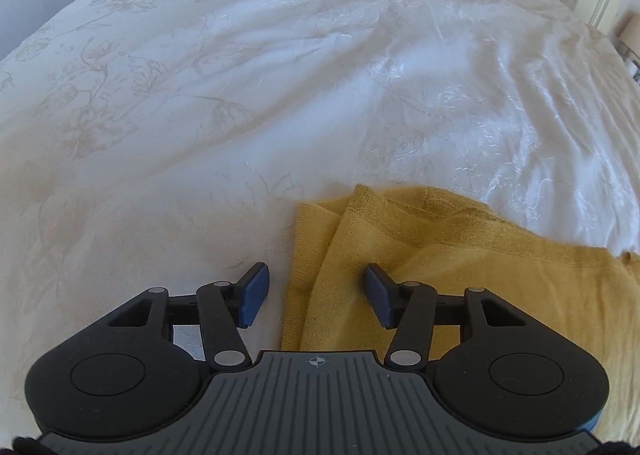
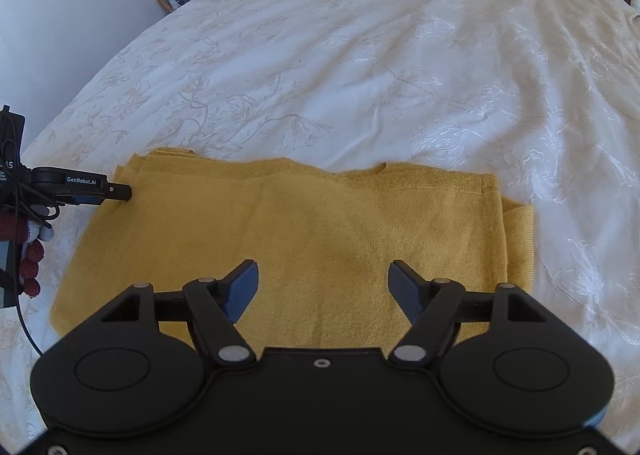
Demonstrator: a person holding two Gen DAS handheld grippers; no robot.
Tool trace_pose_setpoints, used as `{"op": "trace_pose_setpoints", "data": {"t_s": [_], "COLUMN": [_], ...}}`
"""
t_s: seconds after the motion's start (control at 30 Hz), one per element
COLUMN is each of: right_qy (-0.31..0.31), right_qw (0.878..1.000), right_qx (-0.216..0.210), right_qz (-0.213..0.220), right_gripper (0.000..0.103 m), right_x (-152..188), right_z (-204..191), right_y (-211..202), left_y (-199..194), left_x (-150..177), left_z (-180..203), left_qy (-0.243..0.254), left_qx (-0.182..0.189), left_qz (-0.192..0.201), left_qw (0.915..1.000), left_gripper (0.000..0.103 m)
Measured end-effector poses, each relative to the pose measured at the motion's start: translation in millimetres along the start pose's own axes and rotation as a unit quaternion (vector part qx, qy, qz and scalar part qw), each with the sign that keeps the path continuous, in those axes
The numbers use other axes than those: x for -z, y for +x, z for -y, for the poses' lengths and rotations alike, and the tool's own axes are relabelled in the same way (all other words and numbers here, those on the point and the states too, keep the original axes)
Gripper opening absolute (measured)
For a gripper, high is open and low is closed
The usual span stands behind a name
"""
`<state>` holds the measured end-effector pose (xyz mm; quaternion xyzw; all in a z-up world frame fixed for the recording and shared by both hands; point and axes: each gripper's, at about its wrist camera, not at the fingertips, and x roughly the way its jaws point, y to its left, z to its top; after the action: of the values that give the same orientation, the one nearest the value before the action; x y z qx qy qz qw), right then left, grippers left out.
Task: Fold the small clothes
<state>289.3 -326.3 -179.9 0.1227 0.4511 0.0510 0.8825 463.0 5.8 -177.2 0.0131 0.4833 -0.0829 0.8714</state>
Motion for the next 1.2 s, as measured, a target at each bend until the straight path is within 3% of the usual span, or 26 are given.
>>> {"op": "trace_pose_setpoints", "data": {"t_s": [0.13, 0.37, 0.57, 0.77, 0.9, 1.07, 1.2], "right_qy": [-0.008, -0.002, 0.041, 0.076, 0.114, 0.117, 0.104], "right_qw": [1.000, 1.000, 0.996, 0.991, 0.985, 0.989, 0.992], "right_qx": [-0.010, 0.001, 0.073, 0.098, 0.121, 0.087, 0.068], "right_qz": [-0.006, -0.017, -0.042, -0.048, -0.044, -0.022, -0.035], "right_gripper": [0.077, 0.077, 0.077, 0.077, 0.079, 0.085, 0.086], "right_x": [-4, -6, -1, 1, 5, 11, 30], "right_z": [-4, 6, 43, 65, 69, 54, 34], "right_y": [10, 23, 29, 19, 7, -20, -29], "left_y": [0, 10, 9, -8, -33, -65, -76], "left_x": [-4, -14, -12, -9, 3, 32, 73], "left_z": [-8, -11, -10, -16, -9, 23, 50], "left_qy": [-0.020, 0.004, 0.017, -0.015, -0.023, 0.042, 0.094], "left_qx": [0.003, -0.028, -0.037, -0.029, -0.003, 0.027, 0.045], "left_qz": [0.002, -0.006, -0.003, -0.007, -0.003, 0.000, -0.028], "left_qw": [0.9998, 0.9996, 0.9992, 0.9995, 0.9997, 0.9988, 0.9941], "left_gripper": [0.052, 0.055, 0.060, 0.062, 0.073, 0.078, 0.078]}}
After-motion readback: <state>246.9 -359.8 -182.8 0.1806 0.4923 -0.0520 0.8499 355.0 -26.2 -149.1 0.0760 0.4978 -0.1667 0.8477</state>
